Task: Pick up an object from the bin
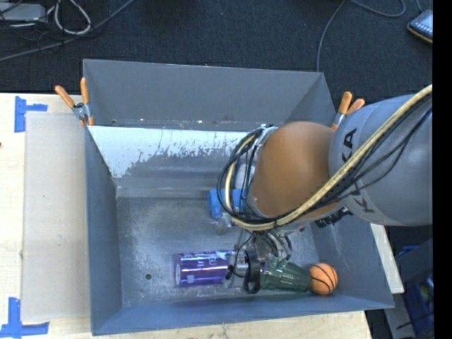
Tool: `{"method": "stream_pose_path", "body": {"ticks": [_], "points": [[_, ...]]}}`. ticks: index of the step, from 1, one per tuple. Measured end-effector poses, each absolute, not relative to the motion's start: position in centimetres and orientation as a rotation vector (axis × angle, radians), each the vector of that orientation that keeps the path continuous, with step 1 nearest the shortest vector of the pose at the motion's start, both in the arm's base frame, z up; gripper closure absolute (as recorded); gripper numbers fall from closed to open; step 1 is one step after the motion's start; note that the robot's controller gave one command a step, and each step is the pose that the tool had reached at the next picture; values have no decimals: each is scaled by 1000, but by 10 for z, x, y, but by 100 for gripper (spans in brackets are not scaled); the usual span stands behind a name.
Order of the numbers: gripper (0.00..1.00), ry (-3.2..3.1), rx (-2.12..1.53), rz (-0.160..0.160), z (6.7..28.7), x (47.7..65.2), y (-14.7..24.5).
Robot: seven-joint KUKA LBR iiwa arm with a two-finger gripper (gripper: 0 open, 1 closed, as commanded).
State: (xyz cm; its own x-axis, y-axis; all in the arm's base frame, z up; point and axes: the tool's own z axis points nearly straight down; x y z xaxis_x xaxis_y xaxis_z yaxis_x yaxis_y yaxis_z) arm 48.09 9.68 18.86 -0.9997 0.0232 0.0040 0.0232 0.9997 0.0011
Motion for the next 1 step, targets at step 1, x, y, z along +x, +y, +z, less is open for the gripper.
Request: {"method": "stream_pose_path", "body": {"ticks": [1], "points": [[0,-3127,-5,0,179,496,92]]}}
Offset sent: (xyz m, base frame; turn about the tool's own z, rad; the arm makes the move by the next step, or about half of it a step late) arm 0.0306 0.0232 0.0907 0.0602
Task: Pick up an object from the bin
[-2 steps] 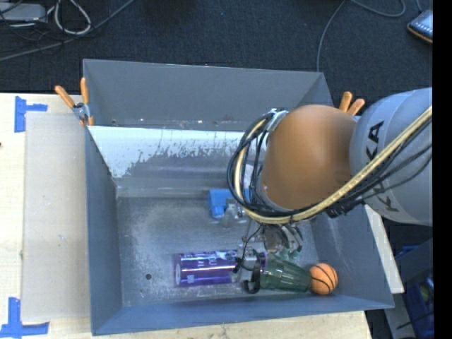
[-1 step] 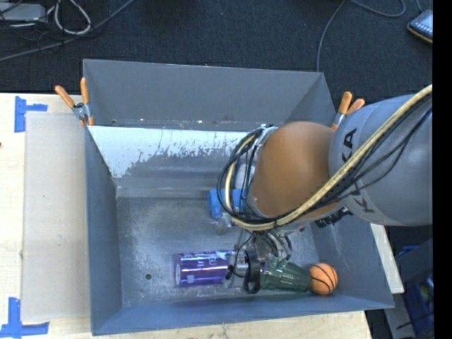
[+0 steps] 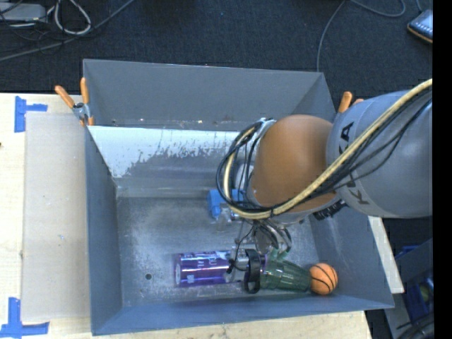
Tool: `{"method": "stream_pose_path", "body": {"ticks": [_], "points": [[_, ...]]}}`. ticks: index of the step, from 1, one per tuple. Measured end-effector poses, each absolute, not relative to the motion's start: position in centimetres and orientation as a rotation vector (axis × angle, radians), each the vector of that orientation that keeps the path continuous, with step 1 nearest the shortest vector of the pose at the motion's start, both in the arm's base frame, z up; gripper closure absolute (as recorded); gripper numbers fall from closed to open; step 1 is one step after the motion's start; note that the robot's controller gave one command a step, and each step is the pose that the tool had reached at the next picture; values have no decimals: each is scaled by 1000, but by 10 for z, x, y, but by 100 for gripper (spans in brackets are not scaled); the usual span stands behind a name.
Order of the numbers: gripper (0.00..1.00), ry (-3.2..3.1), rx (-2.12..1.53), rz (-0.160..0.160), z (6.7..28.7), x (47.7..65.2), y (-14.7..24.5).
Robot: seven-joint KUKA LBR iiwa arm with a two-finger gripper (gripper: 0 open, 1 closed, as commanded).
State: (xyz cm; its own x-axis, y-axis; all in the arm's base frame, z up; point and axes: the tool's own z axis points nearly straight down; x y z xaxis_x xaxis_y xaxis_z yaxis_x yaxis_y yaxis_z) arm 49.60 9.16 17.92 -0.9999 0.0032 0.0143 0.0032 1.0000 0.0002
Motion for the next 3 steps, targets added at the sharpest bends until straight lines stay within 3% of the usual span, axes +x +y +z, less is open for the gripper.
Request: {"method": "stream_pose_path", "body": {"ticks": [1,2,3], "points": [[0,-3128,-22,5,200,511,93],[0,-3148,-39,-5,221,509,101],[0,-3142,89,-3,141,536,113]]}}
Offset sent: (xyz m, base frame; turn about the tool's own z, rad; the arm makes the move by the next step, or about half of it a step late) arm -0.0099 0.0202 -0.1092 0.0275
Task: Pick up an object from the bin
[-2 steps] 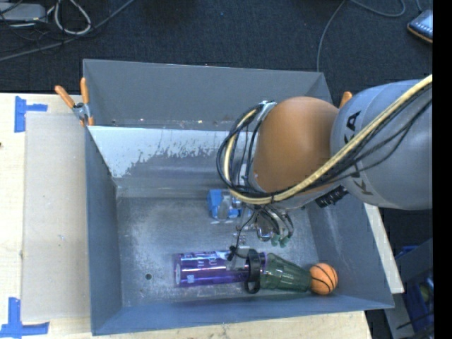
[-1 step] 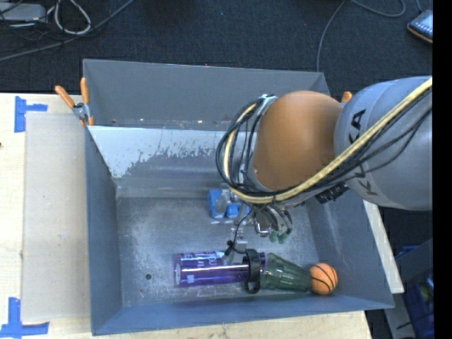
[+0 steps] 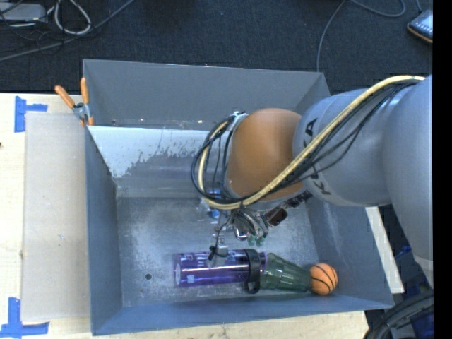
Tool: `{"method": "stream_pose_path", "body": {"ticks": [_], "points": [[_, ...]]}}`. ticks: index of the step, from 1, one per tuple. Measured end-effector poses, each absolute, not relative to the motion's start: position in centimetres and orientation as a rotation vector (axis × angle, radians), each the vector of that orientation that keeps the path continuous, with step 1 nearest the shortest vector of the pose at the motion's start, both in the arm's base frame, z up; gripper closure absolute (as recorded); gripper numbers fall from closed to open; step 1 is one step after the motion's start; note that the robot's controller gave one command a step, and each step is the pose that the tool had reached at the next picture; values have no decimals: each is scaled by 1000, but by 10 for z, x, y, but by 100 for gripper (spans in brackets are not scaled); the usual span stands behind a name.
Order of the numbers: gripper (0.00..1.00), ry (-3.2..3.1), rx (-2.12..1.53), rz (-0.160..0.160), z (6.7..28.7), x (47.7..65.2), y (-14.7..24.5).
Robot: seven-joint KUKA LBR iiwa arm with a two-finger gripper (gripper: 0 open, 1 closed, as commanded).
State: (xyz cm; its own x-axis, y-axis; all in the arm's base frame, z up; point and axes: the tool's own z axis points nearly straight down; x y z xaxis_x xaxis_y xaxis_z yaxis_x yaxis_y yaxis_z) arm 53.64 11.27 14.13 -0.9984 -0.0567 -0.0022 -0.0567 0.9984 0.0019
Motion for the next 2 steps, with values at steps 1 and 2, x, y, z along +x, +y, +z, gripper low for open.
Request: {"method": "stream_pose_path", "body": {"ticks": [1,2], "points": [[0,3147,-56,2,136,528,105],[0,3133,-277,5,127,500,59]]}}
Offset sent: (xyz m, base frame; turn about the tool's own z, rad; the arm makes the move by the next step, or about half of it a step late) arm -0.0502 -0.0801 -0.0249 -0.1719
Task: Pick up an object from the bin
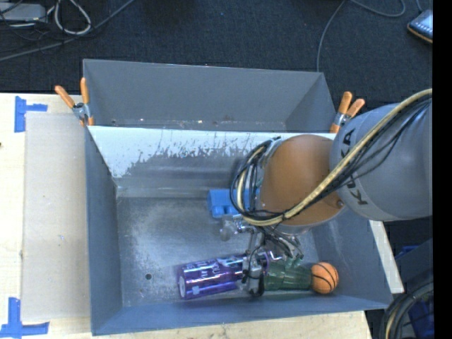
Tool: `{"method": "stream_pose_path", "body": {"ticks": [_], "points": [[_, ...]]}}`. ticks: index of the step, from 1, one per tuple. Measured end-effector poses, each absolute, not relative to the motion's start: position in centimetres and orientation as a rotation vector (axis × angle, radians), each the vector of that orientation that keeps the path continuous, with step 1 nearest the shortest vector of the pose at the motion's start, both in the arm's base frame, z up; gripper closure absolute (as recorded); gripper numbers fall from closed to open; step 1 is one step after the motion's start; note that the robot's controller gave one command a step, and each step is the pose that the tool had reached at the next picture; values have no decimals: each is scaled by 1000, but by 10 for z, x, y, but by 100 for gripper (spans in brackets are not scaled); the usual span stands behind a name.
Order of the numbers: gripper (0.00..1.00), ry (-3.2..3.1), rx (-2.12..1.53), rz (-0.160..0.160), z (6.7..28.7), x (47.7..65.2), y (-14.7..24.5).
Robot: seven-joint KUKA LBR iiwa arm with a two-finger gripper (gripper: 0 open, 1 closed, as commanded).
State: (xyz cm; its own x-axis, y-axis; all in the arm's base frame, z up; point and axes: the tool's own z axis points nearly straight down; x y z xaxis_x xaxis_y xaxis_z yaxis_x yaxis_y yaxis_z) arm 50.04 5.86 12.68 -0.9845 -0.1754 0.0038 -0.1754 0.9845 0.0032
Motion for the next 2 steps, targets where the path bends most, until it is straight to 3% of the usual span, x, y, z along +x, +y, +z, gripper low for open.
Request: {"method": "stream_pose_path", "body": {"ticks": [1,2], "points": [[0,-3102,511,-8,98,489,-7],[0,-3116,364,-6,82,495,24]]}}
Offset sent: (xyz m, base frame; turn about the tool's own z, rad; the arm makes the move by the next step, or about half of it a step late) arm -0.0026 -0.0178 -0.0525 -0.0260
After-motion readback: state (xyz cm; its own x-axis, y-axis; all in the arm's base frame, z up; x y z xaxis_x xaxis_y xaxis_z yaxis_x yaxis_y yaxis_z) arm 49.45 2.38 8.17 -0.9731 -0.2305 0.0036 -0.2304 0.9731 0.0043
